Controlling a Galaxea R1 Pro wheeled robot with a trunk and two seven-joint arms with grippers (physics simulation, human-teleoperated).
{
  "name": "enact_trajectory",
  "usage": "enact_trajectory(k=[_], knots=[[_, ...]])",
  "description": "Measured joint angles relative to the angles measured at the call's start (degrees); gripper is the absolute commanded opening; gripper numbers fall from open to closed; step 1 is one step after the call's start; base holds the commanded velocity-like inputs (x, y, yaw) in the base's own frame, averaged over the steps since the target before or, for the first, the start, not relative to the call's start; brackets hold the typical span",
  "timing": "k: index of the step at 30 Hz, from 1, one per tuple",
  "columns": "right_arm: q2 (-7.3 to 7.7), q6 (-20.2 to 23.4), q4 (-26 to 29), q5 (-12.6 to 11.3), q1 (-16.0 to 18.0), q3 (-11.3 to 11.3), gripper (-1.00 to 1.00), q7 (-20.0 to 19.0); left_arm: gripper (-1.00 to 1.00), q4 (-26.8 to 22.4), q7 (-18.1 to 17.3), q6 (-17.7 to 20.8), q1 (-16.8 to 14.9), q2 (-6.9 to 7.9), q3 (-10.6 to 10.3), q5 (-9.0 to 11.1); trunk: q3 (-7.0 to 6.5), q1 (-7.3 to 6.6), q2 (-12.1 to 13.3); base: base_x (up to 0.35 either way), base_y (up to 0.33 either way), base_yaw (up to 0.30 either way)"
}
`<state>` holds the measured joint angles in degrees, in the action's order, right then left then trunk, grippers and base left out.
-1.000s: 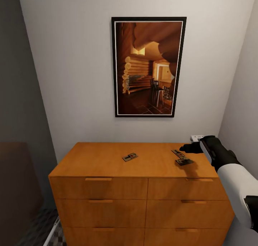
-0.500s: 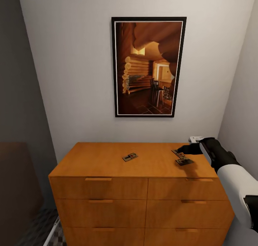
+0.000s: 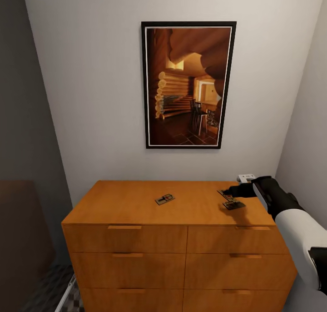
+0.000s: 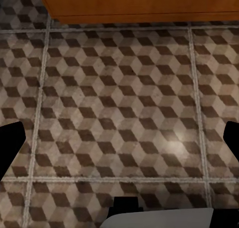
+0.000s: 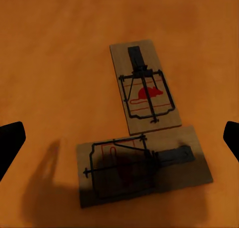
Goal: Take the four mousetraps from the cabinet in the bathroom and place them on the bathroom floor. Make sure all four end up on the same floor surface, and ensure that at least two of them are either under or directly next to the same bathroom sink.
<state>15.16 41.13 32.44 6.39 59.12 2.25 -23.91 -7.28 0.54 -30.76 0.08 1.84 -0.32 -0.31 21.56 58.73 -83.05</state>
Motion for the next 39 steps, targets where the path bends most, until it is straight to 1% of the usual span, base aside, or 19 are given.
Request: enact_trajectory(k=[10,22,29,39], knots=[[0.00,-1.7,-1.2,1.0,0.0,0.0,1.00,-1.0,1.00,0.2,0.0,0.0,0.0,0.00,0.0,0.0,0.00,0.00,0.0,0.000,0.000,0.000],[0.00,-1.9,-1.5,1.7,0.0,0.0,1.00,-1.1,1.00,0.3,0.0,0.0,0.0,-0.01,0.0,0.0,0.00,-0.01,0.0,0.024,-0.010,0.000],[0.00,-2.0,-1.5,1.8,0.0,0.0,1.00,-1.1,1.00,0.3,0.0,0.0,0.0,-0.07,0.0,0.0,0.00,-0.01,0.0,0.101,-0.041,0.000],[0.00,-2.0,-1.5,1.8,0.0,0.0,1.00,-1.1,1.00,0.3,0.0,0.0,0.0,-0.08,0.0,0.0,0.00,0.00,0.0,0.017,-0.007,0.000]])
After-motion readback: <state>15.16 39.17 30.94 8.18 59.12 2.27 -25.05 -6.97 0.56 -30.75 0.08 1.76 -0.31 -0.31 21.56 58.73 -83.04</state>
